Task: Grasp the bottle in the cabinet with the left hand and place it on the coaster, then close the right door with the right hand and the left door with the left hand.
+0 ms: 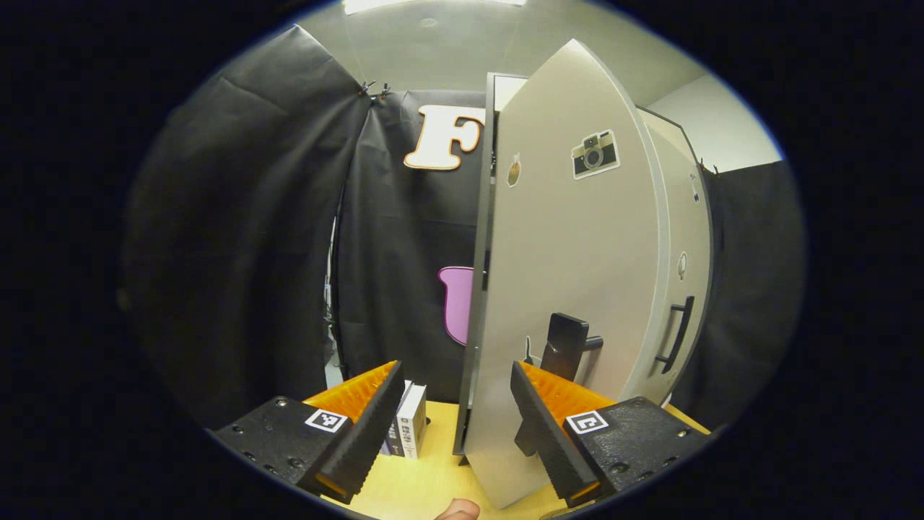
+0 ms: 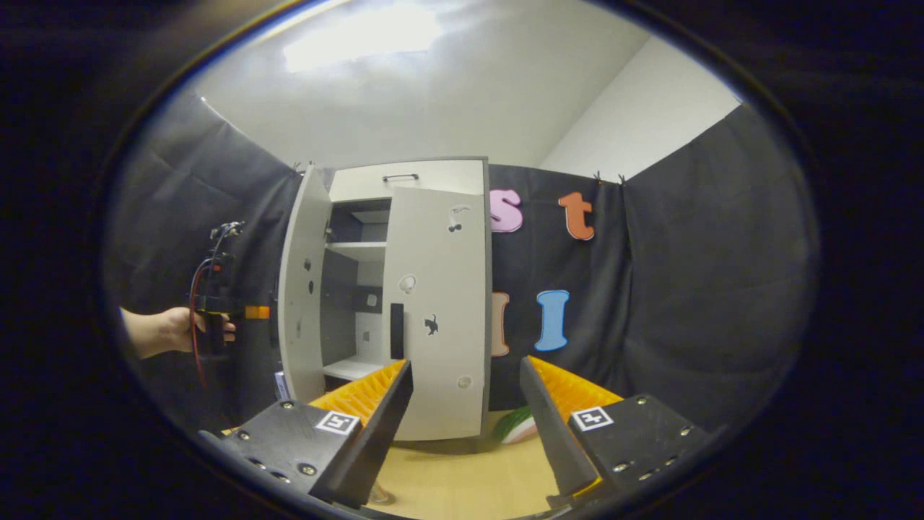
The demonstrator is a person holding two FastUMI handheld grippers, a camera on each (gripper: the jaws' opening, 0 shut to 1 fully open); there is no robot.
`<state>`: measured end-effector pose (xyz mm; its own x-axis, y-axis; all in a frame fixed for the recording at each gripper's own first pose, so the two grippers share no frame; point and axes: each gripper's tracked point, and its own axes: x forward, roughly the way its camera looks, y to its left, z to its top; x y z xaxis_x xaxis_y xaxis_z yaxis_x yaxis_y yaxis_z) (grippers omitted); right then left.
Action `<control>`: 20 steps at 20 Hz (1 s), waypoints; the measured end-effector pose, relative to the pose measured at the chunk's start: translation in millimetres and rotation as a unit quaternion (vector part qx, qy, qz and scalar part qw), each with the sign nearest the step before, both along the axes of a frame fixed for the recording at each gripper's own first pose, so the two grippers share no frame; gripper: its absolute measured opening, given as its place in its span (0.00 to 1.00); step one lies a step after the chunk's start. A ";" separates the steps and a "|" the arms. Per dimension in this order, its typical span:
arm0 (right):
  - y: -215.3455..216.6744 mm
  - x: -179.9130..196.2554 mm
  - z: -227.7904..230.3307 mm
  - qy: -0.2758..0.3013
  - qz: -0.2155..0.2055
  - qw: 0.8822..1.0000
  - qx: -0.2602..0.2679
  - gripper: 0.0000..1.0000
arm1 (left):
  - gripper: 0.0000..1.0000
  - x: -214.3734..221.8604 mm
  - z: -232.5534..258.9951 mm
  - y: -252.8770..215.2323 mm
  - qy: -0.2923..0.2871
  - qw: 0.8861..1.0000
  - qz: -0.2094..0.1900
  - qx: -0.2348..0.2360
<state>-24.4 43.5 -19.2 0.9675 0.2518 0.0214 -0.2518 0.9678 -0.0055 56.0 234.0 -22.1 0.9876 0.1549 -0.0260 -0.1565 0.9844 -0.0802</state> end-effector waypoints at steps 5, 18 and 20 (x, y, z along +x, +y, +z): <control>-9.0 2.5 -6.6 0.005 -0.005 1.000 -0.009 0.91 | 0.94 9.8 0.4 -11.8 0.004 1.000 0.002 0.021; 5.4 37.6 -22.1 0.031 -0.008 0.999 -0.014 0.91 | 0.95 33.5 -7.5 -51.2 0.016 0.999 -0.036 0.025; 8.5 40.4 -25.0 0.033 -0.007 0.999 -0.018 0.92 | 0.95 38.6 -12.6 -60.7 0.021 0.999 -0.040 0.027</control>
